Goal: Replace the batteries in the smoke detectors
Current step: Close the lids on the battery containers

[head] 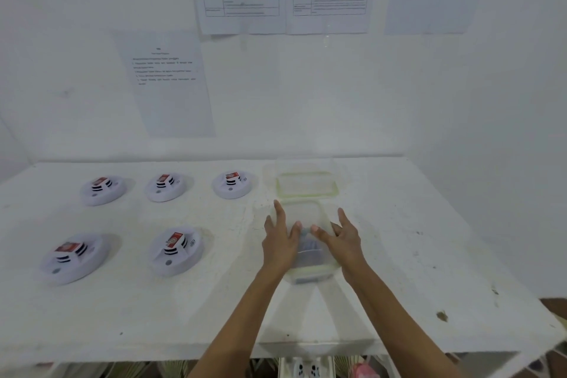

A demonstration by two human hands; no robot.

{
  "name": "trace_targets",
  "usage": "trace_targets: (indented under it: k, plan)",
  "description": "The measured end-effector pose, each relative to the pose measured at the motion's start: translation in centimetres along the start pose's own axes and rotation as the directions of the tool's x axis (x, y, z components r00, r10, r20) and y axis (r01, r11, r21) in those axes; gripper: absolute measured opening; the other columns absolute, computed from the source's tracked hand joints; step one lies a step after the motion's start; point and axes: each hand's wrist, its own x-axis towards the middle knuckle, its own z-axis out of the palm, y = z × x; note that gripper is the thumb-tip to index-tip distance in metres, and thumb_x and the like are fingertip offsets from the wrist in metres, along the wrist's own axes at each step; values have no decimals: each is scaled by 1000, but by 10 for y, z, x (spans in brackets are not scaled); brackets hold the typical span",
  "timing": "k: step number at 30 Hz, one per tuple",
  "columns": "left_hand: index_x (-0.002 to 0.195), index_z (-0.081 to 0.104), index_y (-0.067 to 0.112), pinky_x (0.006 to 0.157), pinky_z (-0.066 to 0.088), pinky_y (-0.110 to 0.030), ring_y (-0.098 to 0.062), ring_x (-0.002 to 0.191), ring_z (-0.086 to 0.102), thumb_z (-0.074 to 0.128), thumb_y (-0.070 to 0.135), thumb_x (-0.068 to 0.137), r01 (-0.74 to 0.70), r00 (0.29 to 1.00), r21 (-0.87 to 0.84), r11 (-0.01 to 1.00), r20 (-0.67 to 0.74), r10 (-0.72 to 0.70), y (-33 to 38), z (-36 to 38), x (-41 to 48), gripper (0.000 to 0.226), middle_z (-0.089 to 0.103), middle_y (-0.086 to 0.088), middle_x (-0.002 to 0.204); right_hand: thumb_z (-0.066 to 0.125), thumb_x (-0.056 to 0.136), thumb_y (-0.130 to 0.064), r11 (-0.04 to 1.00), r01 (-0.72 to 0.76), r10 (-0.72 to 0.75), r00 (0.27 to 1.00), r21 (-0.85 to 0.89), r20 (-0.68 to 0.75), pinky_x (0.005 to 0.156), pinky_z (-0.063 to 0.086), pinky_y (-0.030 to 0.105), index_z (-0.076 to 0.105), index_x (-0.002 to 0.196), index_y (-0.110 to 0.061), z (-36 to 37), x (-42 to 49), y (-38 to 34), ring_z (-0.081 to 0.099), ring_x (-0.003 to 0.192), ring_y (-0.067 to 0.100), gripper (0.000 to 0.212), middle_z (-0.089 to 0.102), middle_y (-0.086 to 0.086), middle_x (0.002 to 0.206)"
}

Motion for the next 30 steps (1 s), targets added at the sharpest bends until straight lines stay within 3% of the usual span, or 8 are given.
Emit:
trace_targets:
  k: [7,10,13,16,19,24,27,30]
  plan:
    - [148,-7,22,113,12,-27,-17,145,8,42,38,98,-216,929,-41,975,300,219,-3,-33,25,73,3,-2,157,37,99,-29,916,145,-146,989,-374,28,112,14,39,10,148,-24,23,-13,1,9,140,30,56,6,15,153]
    - [148,-6,22,114,12,-37,-21,145,9,37,38,99,-243,934,159,957,305,186,1,-38,32,68,-1,-6,158,34,100,-26,841,348,-349,934,-415,76,114,1,34,23,145,-28,16,3,4,-5,142,25,47,-3,7,156]
    - [149,-4,20,113,4,-54,-31,145,-1,25,41,101,-122,986,457,881,155,56,8,-14,13,60,-6,-16,157,31,101,-31,783,440,-408,897,-439,171,111,-3,24,37,139,-27,-4,30,3,-1,144,18,39,8,-1,156]
    - [147,24,9,108,6,-65,-38,143,13,4,51,89,-136,986,552,822,-8,169,9,10,-14,74,16,-23,153,33,101,-27,771,457,-352,886,-445,300,110,10,24,41,138,-23,-17,40,1,18,141,13,38,26,-2,152]
    - [149,14,20,108,-4,-65,-28,145,4,-20,67,68,-257,962,648,717,102,253,-2,-1,-7,100,8,-10,158,40,98,-31,736,442,-434,889,-514,143,98,27,25,50,132,-19,-14,32,9,41,125,22,38,46,7,132]
    - [147,2,40,110,-8,-57,-25,144,-14,32,62,90,-300,952,575,761,235,197,-14,-52,23,68,-13,-4,157,53,90,-39,686,239,-479,859,-687,-179,79,41,35,59,122,-27,-11,5,13,49,95,24,35,46,5,95]
    - [147,11,38,114,9,-47,-30,144,1,36,50,95,-134,972,338,932,230,56,-18,-50,23,59,-10,-5,158,51,92,-36,743,268,-413,905,-613,-105,81,39,28,54,128,-28,-5,7,9,43,107,22,37,41,7,111]
    - [145,23,36,108,27,-40,-27,138,23,34,40,99,-96,995,276,956,35,90,-20,-36,20,48,7,-1,157,45,96,-27,870,274,-321,946,-410,-47,94,34,24,49,133,-23,8,11,6,42,120,23,37,29,8,133]
